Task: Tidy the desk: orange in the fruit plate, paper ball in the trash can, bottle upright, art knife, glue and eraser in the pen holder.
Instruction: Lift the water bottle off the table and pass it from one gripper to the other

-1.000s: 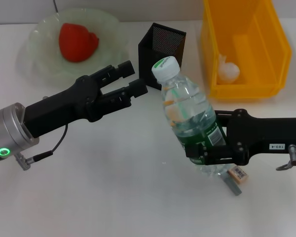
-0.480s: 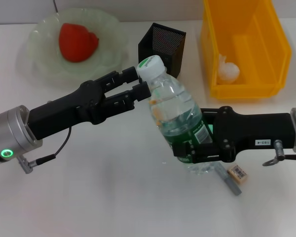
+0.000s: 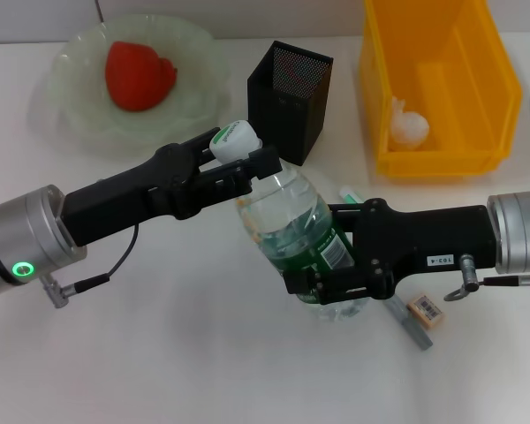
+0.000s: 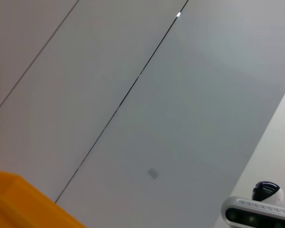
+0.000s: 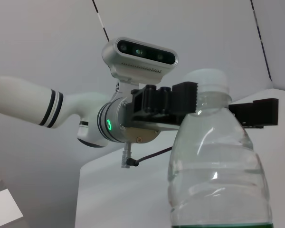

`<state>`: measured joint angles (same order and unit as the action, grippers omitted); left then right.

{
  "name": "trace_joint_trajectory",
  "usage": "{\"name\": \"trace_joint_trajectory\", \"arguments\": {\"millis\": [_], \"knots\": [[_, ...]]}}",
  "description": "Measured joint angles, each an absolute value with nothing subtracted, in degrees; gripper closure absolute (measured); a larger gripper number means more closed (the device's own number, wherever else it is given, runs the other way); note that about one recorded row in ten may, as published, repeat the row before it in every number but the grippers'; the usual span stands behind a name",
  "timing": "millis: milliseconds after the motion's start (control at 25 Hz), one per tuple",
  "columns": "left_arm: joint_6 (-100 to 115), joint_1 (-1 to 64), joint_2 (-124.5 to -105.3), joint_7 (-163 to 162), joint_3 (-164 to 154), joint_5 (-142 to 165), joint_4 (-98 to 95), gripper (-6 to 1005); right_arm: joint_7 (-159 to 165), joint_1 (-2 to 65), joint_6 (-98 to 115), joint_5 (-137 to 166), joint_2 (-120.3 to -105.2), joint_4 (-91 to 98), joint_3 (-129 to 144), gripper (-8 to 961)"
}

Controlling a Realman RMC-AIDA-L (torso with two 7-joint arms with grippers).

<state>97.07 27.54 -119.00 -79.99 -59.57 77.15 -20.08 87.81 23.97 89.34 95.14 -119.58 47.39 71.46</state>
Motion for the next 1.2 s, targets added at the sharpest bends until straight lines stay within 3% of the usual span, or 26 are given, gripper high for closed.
{"name": "trace_joint_trajectory", "arguments": {"millis": [480,920,1200], "knots": [[96.0,27.7,-119.10,-81.9,-59.7,75.4,-18.7,213,87.0,24.3,89.1,93.6,-119.71,46.5,71.6,187],[96.6,27.4,-119.08,-81.9,-59.8,72.8,-17.2,575,84.2,24.3,89.5,91.3,-119.71,43.9,71.6,186],[97.2,27.3,-119.10,-82.0,-59.8,71.9,-17.0,566,83.4,24.3,89.8,91.0,-119.69,44.0,71.6,186]]}}
